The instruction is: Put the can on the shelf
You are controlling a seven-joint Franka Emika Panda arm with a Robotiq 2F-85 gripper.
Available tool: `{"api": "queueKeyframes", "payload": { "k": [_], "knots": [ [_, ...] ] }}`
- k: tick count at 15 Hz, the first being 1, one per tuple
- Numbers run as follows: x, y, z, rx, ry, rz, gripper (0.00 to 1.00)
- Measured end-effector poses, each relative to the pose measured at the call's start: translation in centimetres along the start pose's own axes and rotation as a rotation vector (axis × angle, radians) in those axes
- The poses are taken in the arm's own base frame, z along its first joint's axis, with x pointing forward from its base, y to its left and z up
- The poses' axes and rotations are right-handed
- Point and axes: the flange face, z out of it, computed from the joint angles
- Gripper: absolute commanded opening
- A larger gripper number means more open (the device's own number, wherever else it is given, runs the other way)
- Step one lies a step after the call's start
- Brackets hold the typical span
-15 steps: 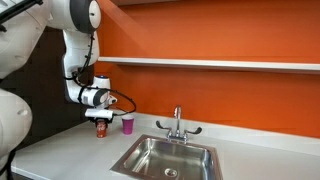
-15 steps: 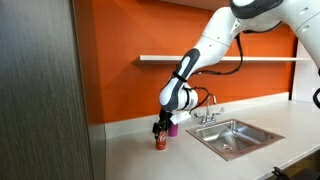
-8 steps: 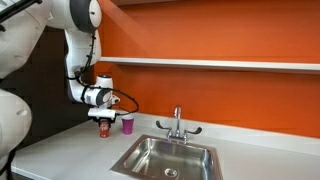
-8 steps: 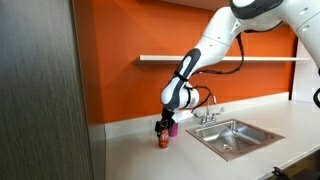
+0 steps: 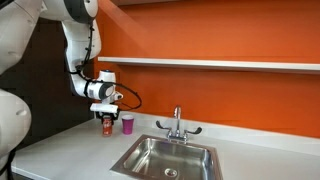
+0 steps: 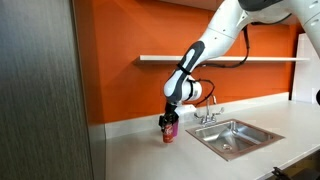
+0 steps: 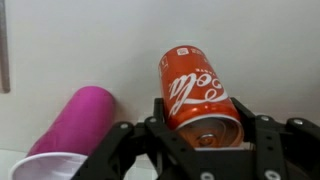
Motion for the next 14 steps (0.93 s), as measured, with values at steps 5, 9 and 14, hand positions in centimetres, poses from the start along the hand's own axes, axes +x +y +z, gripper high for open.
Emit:
{"api": "queueKeyframes", "payload": {
  "k": [5,9,14],
  "knots": [
    [-1.6,1.4,-2.4,-0.021,-0.044,0.053,0.39],
    [-3.4,2.1,-4.8,-0.034,-0.084,0.085,0.39],
    [-5.7,2.7,-8.5,-0.046,-0.131,0.114,0.39]
  ]
}}
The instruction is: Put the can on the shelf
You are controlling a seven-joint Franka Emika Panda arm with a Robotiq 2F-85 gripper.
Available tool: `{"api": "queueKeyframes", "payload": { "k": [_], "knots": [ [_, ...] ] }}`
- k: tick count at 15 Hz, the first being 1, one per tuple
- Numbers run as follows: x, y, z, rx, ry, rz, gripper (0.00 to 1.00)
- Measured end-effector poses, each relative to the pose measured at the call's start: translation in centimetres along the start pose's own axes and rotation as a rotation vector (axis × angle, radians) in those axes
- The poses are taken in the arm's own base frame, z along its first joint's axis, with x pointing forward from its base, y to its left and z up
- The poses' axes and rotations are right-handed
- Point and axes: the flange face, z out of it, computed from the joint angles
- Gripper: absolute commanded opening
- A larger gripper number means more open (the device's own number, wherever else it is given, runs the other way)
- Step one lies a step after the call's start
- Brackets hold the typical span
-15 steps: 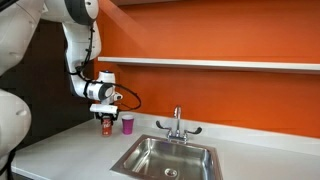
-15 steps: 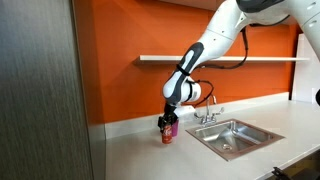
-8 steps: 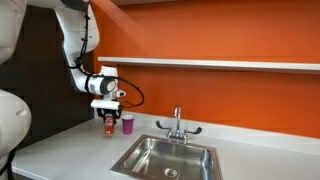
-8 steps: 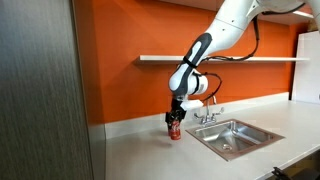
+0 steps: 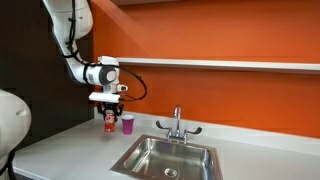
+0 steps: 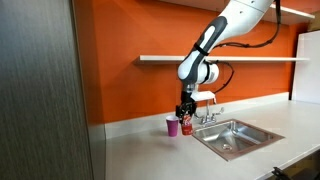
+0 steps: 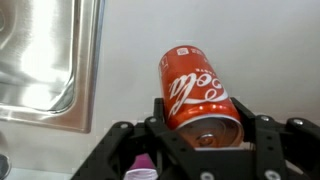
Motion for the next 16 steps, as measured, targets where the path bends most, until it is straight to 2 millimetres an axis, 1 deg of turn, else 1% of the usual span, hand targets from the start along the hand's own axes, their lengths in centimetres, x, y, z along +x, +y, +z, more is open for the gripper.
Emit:
{"api": "queueKeyframes", "payload": {
  "k": [6,16],
  "knots": [
    [-2.7,0.8,-5.0,-0.009,-0.027,0.039,0.39],
    [-7.3,1.0,-14.8,-0.013,-0.057,0.114,0.39]
  ]
}}
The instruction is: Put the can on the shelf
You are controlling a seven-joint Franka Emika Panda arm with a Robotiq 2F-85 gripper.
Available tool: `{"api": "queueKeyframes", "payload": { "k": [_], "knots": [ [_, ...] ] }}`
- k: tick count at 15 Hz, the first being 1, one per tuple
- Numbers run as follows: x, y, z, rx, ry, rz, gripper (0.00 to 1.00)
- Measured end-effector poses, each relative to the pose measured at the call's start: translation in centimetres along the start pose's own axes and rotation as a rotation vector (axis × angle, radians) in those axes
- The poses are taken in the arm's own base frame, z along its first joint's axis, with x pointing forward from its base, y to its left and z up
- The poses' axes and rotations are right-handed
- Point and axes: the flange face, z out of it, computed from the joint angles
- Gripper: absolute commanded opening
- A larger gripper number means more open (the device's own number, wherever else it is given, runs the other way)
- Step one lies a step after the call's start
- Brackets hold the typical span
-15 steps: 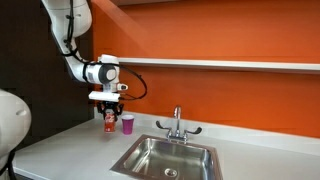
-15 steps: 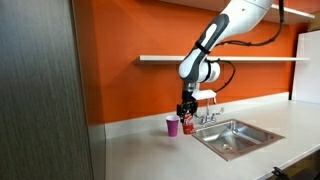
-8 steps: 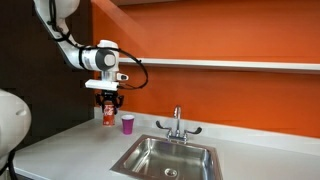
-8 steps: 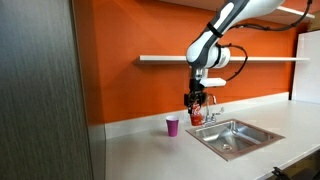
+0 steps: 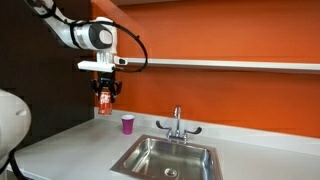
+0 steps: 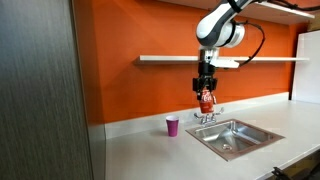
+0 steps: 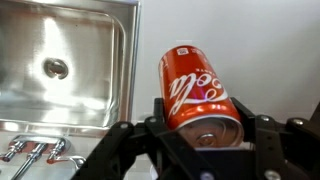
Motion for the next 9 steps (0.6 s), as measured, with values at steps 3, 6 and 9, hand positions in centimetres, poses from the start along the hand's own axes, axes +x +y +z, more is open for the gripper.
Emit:
{"api": "queueKeyframes", "payload": {
  "k": [3,6,9],
  "knots": [
    [-1.2,0.0,-2.8,-0.004,0.020,0.010,0.39],
    [-1.9,-0.2,-5.5,-0.022,0.058,0.007,0.39],
    [-1.9,-0.3,-8.4,-0.035,0.107,0.001,0.39]
  ]
}}
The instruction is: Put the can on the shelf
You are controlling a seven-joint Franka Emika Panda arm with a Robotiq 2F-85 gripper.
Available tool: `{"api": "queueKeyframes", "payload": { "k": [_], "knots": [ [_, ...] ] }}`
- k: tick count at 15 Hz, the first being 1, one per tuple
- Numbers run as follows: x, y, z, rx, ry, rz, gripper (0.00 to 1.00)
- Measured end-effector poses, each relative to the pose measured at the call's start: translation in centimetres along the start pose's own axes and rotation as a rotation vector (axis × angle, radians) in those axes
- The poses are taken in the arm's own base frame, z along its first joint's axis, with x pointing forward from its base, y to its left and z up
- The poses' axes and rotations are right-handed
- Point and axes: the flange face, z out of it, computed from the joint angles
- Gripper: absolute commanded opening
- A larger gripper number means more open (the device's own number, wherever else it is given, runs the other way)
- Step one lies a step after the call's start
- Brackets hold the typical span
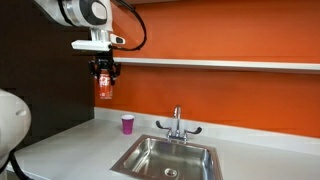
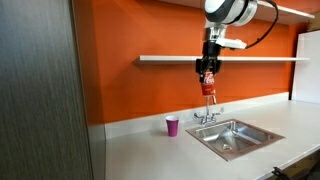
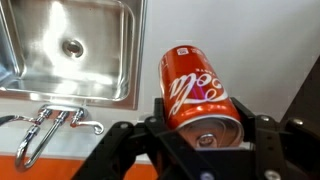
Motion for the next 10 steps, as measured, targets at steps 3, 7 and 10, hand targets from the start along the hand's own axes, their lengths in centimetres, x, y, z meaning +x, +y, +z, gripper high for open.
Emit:
{"api": "queueKeyframes", "payload": {
  "k": [3,7,10],
  "knots": [
    [0.8,-0.1,-3.3,-0.007,0.055,-0.003,0.39],
    [2.2,-0.2,-7.7,-0.014,0.118,-0.002,0.39],
    [3.0,-0.5,-11.2,-0.020,0.168,-0.005,0.39]
  ]
}}
